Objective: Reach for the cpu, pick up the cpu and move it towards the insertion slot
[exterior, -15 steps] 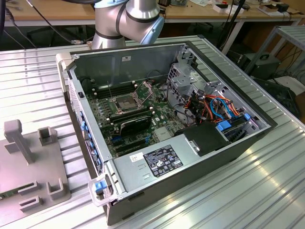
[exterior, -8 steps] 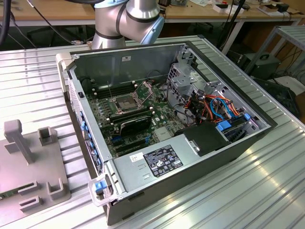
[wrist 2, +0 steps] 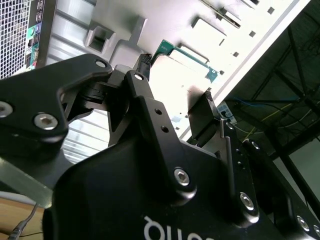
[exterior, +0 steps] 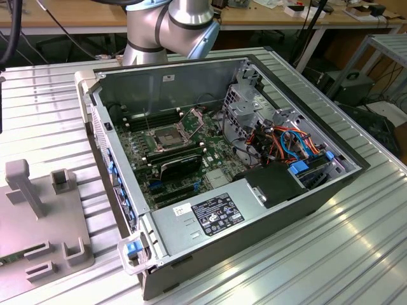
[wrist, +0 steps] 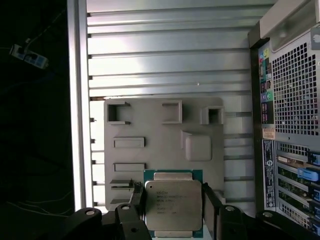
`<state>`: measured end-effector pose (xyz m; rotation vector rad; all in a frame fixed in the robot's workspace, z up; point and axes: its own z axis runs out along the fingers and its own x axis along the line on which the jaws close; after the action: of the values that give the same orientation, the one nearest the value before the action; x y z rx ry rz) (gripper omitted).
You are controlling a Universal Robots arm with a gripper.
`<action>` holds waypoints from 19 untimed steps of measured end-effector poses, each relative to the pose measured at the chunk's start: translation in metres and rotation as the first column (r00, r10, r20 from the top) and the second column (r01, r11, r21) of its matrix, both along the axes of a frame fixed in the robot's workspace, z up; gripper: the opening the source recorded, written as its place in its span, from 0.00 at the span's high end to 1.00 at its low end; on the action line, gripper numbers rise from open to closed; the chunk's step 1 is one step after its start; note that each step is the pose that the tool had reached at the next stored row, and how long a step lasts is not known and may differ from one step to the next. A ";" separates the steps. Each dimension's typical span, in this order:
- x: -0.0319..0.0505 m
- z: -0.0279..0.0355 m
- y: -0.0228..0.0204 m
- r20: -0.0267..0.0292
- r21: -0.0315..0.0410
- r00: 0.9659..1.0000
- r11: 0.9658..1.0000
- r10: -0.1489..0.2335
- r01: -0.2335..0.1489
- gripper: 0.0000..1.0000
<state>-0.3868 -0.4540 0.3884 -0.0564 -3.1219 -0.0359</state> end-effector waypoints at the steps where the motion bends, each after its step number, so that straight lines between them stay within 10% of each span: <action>1: 0.0013 0.0000 0.0000 0.000 0.000 1.000 1.000 0.000 0.000 0.45; 19: 0.0074 0.0000 0.0000 0.000 0.000 1.000 1.000 0.000 0.000 0.45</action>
<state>-0.3793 -0.4539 0.3884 -0.0564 -3.1219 -0.0360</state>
